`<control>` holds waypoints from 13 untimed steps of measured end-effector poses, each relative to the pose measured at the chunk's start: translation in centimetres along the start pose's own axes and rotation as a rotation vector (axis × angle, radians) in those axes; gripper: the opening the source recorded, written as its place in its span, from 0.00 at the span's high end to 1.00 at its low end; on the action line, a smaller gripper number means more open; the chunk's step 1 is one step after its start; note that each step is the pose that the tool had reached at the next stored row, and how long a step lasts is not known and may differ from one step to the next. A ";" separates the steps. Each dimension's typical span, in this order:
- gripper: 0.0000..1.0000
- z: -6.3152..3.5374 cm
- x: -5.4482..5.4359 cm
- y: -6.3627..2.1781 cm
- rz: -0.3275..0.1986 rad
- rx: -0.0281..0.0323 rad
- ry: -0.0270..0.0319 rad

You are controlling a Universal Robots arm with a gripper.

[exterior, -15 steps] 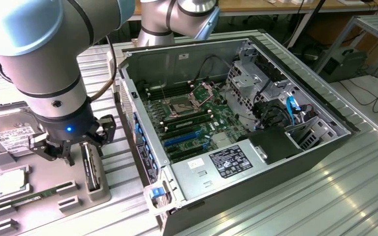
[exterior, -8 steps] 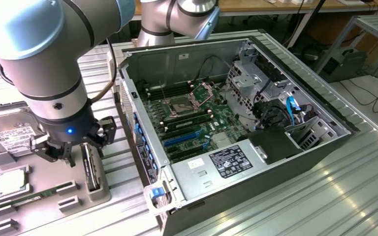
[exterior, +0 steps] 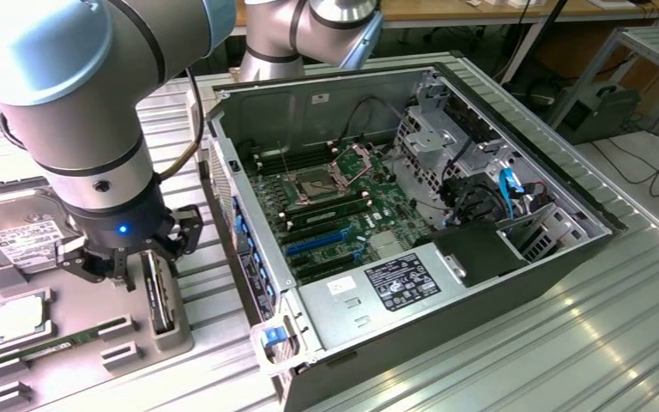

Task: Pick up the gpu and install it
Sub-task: 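Pick up the gpu and move the gpu toward the slot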

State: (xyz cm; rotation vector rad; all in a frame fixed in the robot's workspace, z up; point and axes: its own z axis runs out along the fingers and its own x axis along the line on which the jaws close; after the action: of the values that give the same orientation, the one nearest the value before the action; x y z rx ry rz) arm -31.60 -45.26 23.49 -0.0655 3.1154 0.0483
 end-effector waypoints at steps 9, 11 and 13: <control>0.57 0.00 0.0 0.00 0.000 0.0000 0.0000; 0.57 0.01 0.0 0.00 0.000 0.0000 0.0000; 0.59 0.01 0.0 0.00 0.000 0.0000 0.0000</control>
State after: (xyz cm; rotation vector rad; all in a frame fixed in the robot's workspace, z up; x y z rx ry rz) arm -31.60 -45.26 23.48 -0.0655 3.1154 0.0484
